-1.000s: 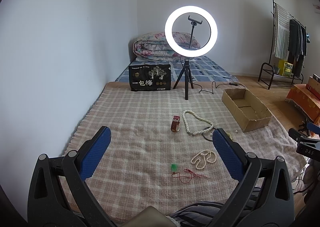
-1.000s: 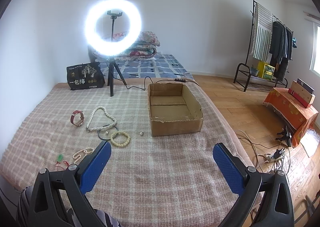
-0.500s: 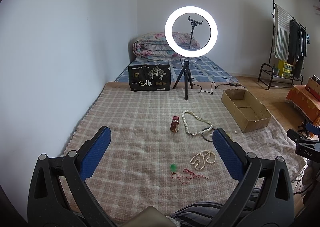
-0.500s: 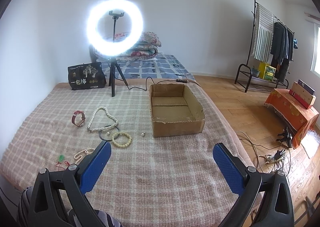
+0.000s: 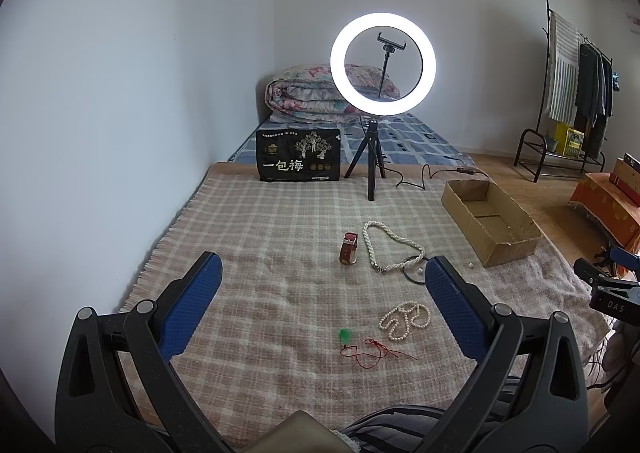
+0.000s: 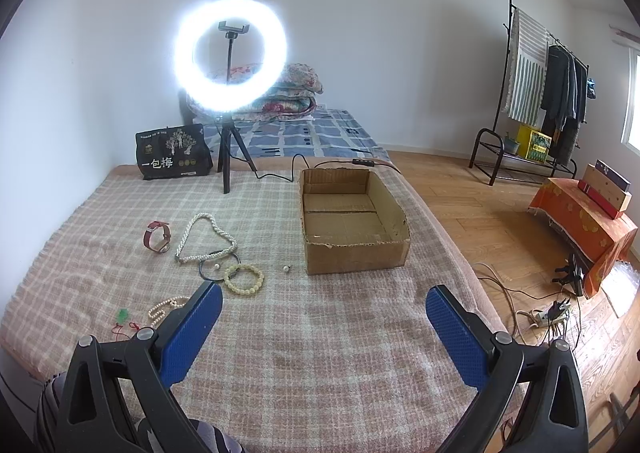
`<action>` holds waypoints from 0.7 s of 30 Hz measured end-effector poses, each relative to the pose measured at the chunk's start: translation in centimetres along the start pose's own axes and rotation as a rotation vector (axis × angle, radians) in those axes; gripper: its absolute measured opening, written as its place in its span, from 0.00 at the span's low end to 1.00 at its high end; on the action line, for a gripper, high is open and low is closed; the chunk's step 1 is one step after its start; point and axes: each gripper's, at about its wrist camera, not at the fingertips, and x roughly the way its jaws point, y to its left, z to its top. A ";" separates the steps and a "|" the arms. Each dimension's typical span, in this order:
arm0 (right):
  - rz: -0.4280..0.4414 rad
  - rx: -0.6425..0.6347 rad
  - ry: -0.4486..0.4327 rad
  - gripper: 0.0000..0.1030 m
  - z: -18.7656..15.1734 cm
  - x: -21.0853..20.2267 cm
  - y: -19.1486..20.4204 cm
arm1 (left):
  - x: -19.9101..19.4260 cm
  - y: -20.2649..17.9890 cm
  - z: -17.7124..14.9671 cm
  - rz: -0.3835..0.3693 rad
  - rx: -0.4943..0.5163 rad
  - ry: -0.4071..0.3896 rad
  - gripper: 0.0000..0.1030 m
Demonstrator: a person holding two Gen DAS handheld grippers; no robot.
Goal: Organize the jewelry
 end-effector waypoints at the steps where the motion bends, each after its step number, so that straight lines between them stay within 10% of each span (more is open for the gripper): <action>1: 0.000 0.000 -0.002 1.00 0.0 0.0 0.0 | -0.1 -0.4 0.6 0.000 0.000 0.000 1.00; 21: -0.061 -0.151 -0.157 1.00 4.7 1.4 -1.3 | 5.5 1.7 6.1 0.059 -0.024 -0.061 1.00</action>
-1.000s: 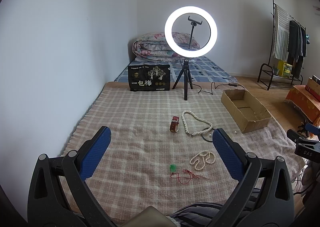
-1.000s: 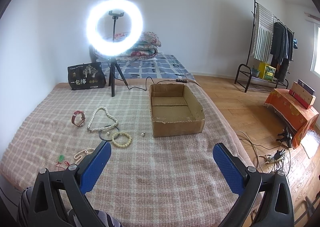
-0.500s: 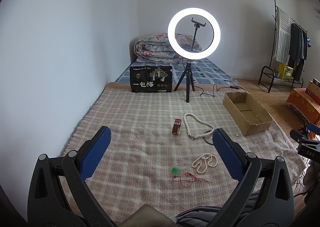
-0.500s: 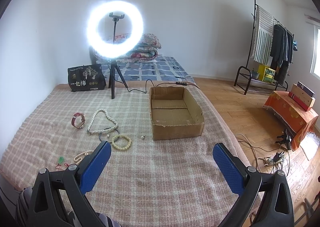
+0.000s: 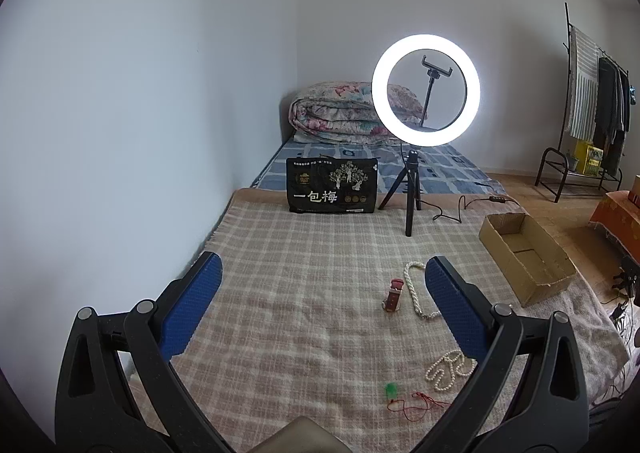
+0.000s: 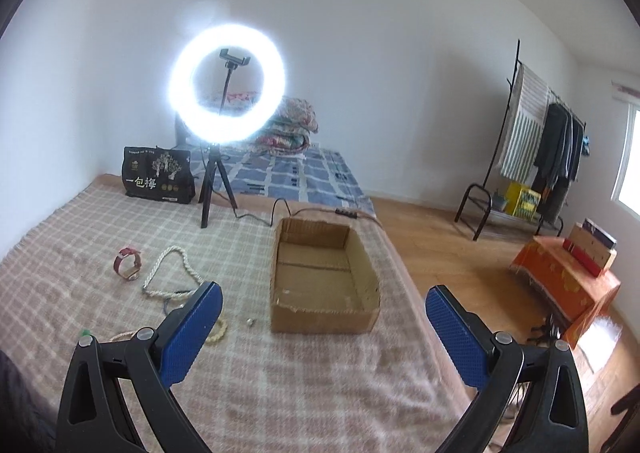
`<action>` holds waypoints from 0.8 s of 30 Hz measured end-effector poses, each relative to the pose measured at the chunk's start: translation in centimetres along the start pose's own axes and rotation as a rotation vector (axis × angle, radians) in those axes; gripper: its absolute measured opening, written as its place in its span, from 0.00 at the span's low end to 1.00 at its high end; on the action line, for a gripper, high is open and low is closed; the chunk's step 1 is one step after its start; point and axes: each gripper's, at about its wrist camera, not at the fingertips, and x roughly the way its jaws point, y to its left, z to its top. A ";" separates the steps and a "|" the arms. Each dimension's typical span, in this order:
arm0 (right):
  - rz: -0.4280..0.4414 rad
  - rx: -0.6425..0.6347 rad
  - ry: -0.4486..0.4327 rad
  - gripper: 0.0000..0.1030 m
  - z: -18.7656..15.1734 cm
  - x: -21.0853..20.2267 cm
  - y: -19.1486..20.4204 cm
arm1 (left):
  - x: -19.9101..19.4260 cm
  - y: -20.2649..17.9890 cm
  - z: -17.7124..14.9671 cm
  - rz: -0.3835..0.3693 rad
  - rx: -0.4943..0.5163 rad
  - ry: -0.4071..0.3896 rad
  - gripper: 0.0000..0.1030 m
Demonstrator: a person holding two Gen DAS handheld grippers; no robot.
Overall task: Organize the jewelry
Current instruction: 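Move both tools down toward the jewelry on the blanket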
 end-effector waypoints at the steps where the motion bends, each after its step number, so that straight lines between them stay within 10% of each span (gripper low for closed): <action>1: 0.008 -0.009 -0.002 1.00 0.4 0.4 -0.2 | 0.4 -0.3 0.4 0.003 0.006 -0.006 1.00; 24: 0.189 -0.116 0.021 0.90 5.1 4.4 3.1 | 5.4 1.3 3.0 -0.153 0.003 0.037 0.89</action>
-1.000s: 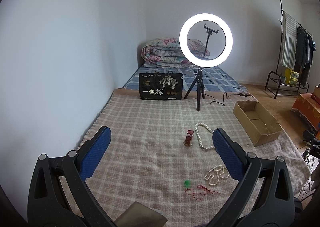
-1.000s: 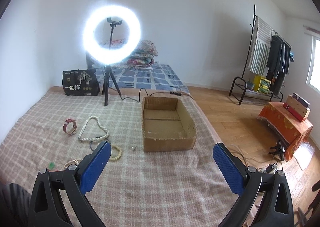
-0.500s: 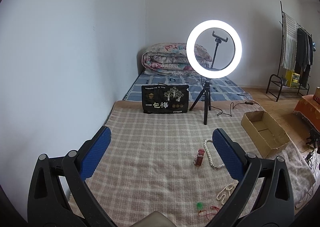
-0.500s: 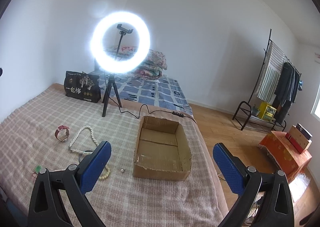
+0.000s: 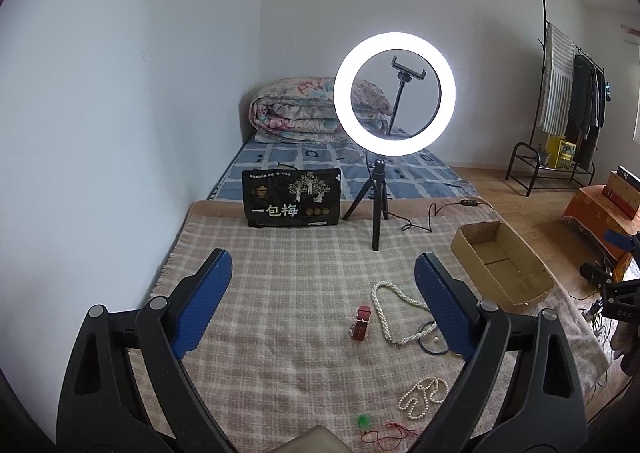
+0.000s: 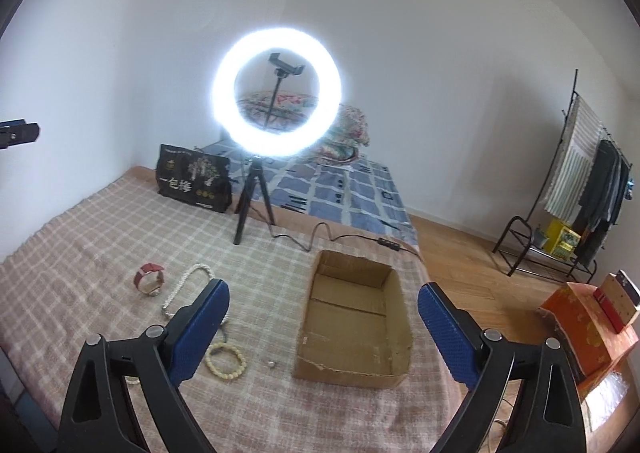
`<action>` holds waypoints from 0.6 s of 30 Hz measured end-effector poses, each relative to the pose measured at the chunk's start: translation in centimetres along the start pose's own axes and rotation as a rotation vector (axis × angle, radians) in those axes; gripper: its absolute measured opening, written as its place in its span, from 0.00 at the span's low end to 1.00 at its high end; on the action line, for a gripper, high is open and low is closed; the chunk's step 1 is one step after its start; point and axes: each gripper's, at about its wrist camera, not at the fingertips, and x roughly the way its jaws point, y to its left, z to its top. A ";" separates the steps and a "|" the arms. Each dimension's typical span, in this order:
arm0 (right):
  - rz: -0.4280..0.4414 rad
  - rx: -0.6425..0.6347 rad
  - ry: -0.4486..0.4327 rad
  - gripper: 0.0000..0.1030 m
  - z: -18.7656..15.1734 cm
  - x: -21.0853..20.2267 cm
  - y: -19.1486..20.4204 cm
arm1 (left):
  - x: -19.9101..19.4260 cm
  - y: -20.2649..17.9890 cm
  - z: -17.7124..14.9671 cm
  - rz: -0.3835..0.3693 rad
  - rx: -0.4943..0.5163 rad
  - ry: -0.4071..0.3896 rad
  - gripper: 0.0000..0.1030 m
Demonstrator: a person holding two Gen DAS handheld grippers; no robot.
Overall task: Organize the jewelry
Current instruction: 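Move both tools down toward the jewelry on the blanket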
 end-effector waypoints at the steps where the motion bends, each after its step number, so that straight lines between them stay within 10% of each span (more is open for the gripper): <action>1: 0.022 0.000 0.013 0.87 -0.2 0.5 0.5 | 0.5 -0.1 -0.3 -0.008 -0.005 0.014 0.88; 18: 0.325 -0.024 0.306 0.51 -8.8 11.0 5.8 | 8.8 -2.9 -6.3 -0.092 0.011 0.241 0.67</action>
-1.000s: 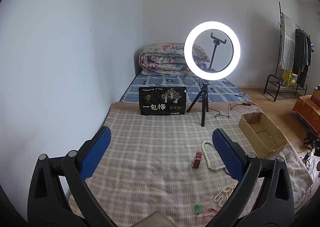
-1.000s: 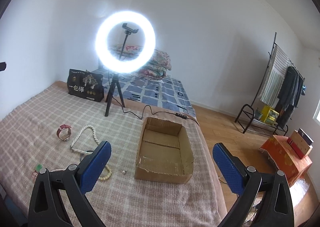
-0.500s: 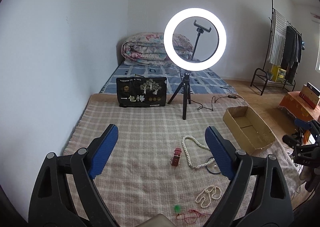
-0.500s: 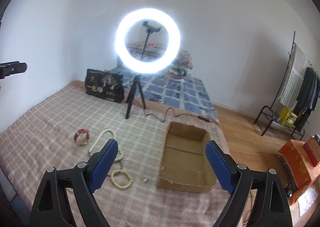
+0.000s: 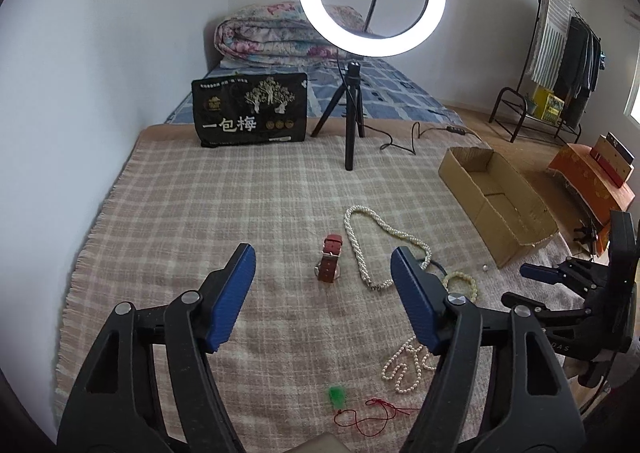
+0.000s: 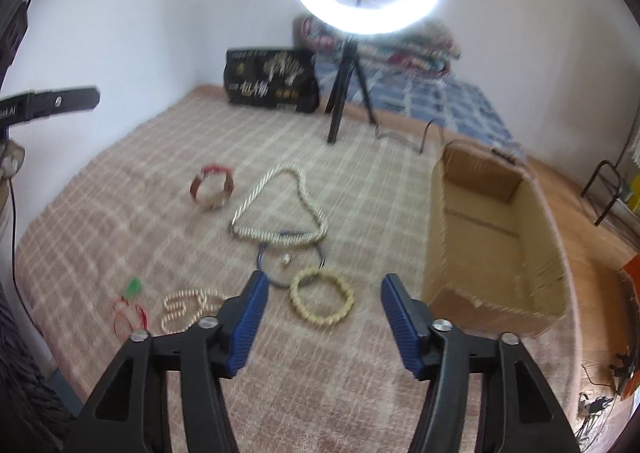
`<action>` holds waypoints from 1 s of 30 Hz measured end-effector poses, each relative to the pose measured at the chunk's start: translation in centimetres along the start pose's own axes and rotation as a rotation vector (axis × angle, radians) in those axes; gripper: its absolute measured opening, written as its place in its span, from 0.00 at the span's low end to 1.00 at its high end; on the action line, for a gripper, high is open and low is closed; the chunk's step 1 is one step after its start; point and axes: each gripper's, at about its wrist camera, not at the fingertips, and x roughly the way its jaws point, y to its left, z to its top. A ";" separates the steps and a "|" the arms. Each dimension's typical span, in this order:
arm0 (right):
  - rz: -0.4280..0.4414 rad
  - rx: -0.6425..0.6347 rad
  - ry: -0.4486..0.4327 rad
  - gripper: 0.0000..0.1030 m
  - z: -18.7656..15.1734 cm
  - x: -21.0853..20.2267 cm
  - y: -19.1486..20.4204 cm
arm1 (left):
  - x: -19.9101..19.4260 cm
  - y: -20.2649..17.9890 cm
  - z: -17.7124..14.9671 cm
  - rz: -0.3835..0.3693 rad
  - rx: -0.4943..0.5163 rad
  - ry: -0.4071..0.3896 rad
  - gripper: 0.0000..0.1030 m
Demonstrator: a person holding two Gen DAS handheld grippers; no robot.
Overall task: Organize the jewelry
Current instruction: 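Move both tools down toward the jewelry on the blanket, then grasp the twisted pearl necklace with the left tool while the right tool grasps the yellow bead bracelet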
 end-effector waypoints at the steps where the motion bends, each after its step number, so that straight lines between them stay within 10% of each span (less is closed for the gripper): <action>1: 0.018 -0.009 0.014 0.49 -0.2 0.6 0.0 | 0.6 -0.3 -0.1 -0.009 0.003 0.017 0.64; 30: 0.171 -0.065 0.158 0.36 -1.5 8.4 -0.4 | 13.0 -7.8 -3.2 -0.172 0.216 0.339 0.38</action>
